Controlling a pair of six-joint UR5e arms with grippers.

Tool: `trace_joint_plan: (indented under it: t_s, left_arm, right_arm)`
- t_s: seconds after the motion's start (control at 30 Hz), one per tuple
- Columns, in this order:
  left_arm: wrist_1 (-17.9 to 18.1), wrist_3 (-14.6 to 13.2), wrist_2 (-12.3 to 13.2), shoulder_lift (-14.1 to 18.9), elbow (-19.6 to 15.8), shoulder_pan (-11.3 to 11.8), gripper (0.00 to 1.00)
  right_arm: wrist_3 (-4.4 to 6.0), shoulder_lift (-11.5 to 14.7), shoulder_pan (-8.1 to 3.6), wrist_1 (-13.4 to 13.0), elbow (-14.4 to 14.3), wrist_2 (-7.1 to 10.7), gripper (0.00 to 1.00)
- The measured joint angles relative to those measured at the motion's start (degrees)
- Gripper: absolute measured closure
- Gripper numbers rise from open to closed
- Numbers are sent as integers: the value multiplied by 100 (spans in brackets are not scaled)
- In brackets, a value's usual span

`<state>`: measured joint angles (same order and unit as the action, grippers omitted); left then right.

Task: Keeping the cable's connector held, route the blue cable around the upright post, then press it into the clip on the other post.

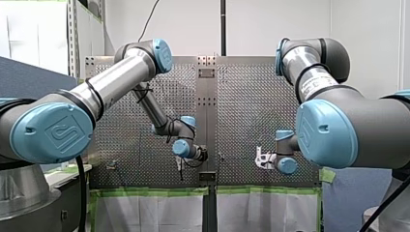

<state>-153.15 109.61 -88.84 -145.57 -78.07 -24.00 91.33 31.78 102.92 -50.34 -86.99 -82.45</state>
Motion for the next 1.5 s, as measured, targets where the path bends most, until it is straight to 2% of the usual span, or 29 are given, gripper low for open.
trace_joint_plan:
  t_s: [0.07, 0.33, 0.63, 0.93, 1.07, 1.23, 1.5]
  left_arm:
    - [-117, -119, -77, 3, 0, -11, 0]
    - [-566, -569, -115, 106, -2, -86, 0]
    - [-997, -1014, -162, 307, -120, -329, 0]
    - [-879, -1410, -138, 681, -501, -433, 0]
    - [-891, -1444, -125, 873, -701, -480, 0]
    - [-932, -1430, -135, 962, -946, -539, 0]
    - [-655, -1164, -97, 972, -1096, -661, 0]
  right_arm:
    - [0, -2, 0, -5, 1, 0, 100]
    - [8, -7, -2, -19, -1, 0, 100]
    - [12, -8, -24, -1, 0, 8, 100]
    - [14, -8, -34, 0, -3, 9, 100]
    - [17, -15, -36, 4, -4, 9, 100]
    - [18, -16, -47, 3, -3, 9, 100]
    - [26, -19, -52, -3, -3, 8, 100]
